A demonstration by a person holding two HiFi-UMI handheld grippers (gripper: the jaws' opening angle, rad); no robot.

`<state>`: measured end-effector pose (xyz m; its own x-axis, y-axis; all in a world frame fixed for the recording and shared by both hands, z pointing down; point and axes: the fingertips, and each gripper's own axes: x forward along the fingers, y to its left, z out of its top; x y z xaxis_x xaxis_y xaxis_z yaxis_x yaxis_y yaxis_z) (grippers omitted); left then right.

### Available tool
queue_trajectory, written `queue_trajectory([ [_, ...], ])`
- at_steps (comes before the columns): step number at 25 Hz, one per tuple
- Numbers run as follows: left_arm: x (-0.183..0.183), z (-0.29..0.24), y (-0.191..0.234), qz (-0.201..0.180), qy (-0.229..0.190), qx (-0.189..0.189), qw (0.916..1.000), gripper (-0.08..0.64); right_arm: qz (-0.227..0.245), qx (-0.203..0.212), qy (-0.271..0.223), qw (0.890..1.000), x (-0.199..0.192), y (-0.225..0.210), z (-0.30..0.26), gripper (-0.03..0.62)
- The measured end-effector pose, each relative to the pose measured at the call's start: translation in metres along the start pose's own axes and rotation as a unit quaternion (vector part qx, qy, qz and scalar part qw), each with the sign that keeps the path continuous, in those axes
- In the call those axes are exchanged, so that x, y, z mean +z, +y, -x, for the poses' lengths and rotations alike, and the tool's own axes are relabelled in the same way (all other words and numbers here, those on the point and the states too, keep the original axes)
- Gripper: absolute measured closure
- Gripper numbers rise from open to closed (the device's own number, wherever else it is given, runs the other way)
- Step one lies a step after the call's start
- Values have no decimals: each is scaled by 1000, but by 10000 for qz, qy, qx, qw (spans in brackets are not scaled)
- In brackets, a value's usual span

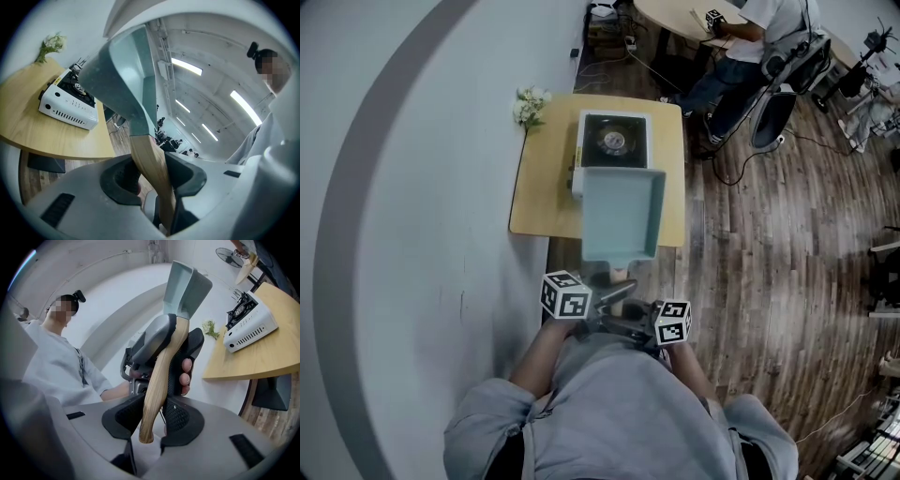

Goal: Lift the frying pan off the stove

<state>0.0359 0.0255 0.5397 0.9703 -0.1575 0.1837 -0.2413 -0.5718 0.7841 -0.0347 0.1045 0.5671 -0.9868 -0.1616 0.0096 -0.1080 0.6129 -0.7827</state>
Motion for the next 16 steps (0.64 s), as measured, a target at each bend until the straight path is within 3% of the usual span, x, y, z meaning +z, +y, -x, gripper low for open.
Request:
queue_trajectory([
  [16,-10,-3,-18,7,-136,81,9999,413,31,107,57,9999,-10,17,14,485],
])
